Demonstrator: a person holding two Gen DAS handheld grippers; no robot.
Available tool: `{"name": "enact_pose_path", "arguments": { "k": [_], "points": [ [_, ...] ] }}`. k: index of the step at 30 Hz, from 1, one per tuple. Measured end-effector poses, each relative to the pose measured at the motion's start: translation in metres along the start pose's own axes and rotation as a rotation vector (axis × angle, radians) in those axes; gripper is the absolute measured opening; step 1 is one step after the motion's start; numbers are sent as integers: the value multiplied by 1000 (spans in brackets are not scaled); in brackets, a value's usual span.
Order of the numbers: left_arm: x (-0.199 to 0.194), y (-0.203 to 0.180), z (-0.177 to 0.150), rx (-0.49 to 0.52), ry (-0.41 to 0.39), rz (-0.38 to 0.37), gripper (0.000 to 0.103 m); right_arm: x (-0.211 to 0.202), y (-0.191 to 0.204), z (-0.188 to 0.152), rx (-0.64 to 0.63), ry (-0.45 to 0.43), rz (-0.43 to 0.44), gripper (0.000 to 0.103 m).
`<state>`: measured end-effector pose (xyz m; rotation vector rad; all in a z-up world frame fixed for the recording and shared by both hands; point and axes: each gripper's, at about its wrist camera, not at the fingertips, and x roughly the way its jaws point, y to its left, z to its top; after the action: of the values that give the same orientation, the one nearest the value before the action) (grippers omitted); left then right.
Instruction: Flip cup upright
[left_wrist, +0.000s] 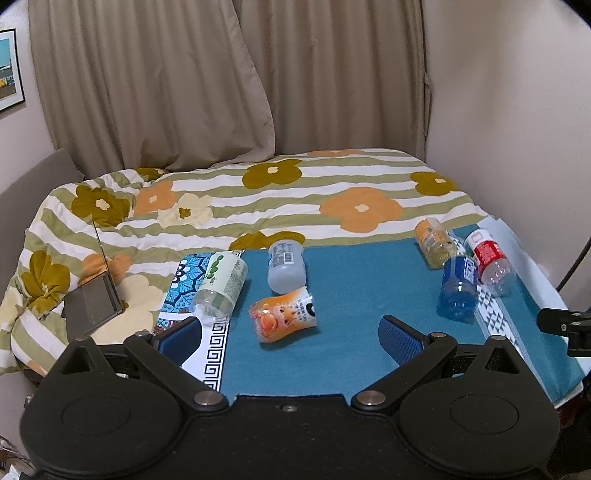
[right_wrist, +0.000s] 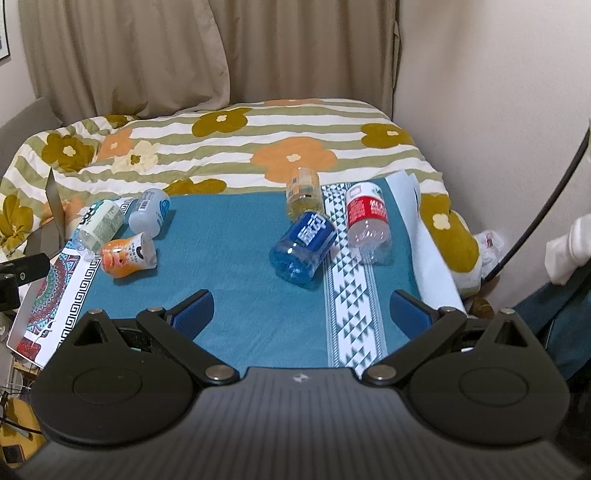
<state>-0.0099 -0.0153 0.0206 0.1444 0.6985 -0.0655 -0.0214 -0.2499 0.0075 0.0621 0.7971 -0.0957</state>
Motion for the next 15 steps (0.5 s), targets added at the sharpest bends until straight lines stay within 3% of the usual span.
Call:
{"name": "enact_pose_path", "arguments": {
  "k": [15],
  "points": [
    [57, -16, 19, -69, 91, 33, 103, 83, -34, 67, -74, 18, 72, 103]
  ]
}}
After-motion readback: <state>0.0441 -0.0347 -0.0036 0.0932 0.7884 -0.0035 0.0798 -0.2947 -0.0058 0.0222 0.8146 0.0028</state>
